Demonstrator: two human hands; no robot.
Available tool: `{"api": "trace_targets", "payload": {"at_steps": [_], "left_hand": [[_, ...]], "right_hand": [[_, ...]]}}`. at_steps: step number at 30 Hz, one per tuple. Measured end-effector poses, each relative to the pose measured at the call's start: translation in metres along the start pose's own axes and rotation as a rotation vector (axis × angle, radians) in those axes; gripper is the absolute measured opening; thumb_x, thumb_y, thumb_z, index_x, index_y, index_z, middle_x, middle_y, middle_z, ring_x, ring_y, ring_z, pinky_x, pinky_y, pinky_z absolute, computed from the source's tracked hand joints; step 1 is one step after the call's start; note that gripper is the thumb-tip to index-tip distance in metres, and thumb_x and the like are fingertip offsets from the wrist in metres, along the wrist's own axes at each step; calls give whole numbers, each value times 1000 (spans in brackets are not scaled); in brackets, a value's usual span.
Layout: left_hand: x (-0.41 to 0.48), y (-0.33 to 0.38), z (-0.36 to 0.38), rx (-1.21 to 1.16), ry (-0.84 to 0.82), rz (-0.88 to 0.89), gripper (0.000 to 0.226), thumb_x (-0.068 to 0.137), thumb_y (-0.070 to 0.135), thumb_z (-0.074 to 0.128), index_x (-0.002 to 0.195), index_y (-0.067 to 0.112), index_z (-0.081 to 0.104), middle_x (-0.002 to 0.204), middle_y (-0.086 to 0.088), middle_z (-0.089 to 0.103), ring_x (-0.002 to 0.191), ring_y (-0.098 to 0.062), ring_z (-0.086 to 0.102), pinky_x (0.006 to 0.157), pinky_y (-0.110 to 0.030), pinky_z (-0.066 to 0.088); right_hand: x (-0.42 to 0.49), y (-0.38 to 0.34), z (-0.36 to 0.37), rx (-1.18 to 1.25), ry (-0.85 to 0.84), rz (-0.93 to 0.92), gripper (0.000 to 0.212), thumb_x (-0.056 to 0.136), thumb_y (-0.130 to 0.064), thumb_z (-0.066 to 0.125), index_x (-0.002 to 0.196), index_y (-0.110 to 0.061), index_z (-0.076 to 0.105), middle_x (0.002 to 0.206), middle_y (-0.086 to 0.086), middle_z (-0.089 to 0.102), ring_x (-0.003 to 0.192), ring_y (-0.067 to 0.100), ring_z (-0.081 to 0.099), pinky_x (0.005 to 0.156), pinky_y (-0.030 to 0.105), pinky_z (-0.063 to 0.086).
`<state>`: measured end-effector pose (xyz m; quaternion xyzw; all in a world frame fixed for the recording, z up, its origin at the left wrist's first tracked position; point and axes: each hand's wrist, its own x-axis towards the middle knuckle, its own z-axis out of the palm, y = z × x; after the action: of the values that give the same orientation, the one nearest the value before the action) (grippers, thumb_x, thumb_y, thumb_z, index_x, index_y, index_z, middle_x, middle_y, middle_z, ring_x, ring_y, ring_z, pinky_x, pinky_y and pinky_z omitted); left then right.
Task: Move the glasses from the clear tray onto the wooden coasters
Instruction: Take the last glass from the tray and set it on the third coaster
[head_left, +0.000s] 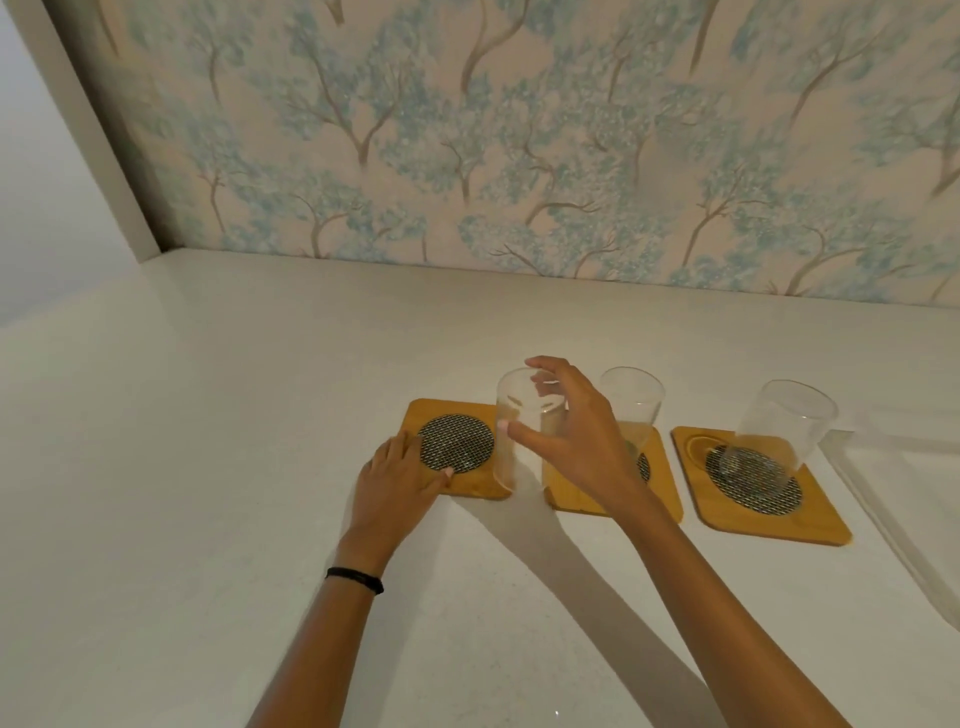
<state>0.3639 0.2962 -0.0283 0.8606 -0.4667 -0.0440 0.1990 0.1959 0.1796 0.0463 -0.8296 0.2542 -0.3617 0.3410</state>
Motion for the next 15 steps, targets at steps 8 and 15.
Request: {"api": "trace_targets", "payload": {"at_steps": [8,15], "left_hand": [[3,-8,-1,-31,-30,-5,75,90,56,45,147,13,22,157,-6,25,143,-20,26,117,-41,25],[4,-10,1,10,-17,-5,75,90,57,44,147,13,22,157,-5,24,143,-20,25,117,-39,24]], "right_hand": [[38,-6,44,26,-62,42,68,66,-31,80,125,-23,47,123,2,55,108,15,52,89,33,49],[56,-5,70,32,-70,62,66,69,-29,79,126,-20,47,125,7,55,111,20,54,91,40,50]]}}
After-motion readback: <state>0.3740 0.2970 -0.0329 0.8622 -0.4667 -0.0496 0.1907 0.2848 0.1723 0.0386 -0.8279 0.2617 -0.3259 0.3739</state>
